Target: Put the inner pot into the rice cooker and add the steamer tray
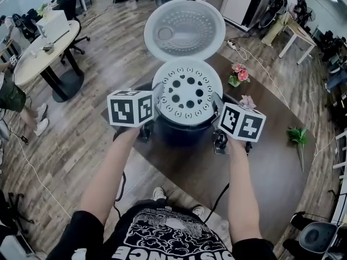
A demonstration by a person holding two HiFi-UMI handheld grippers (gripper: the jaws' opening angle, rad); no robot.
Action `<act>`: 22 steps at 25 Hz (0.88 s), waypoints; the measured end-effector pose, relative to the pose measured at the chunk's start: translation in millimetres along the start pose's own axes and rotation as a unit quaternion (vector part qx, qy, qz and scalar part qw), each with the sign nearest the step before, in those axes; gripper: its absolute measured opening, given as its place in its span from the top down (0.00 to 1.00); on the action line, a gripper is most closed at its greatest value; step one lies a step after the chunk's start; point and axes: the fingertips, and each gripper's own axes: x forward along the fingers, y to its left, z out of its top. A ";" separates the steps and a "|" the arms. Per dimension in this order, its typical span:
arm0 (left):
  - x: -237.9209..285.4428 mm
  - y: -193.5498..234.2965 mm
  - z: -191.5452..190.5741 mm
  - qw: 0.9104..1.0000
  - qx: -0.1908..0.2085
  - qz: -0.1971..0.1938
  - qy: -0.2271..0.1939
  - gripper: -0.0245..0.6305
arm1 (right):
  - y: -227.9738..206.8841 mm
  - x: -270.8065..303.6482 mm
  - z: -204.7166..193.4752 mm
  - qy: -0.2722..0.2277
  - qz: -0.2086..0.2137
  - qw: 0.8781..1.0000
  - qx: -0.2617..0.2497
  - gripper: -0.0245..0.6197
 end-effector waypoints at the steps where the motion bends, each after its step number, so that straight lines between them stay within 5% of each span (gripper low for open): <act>1: 0.2 -0.2 1.4 1.000 0.006 0.001 0.000 0.83 | -0.4 0.7 0.1 0.001 -0.002 1.000 -0.003 0.80; 22: 8.4 7.0 -16.3 0.998 0.056 0.021 0.029 0.78 | -0.2 7.6 -3.4 0.011 -0.038 0.998 -0.058 0.77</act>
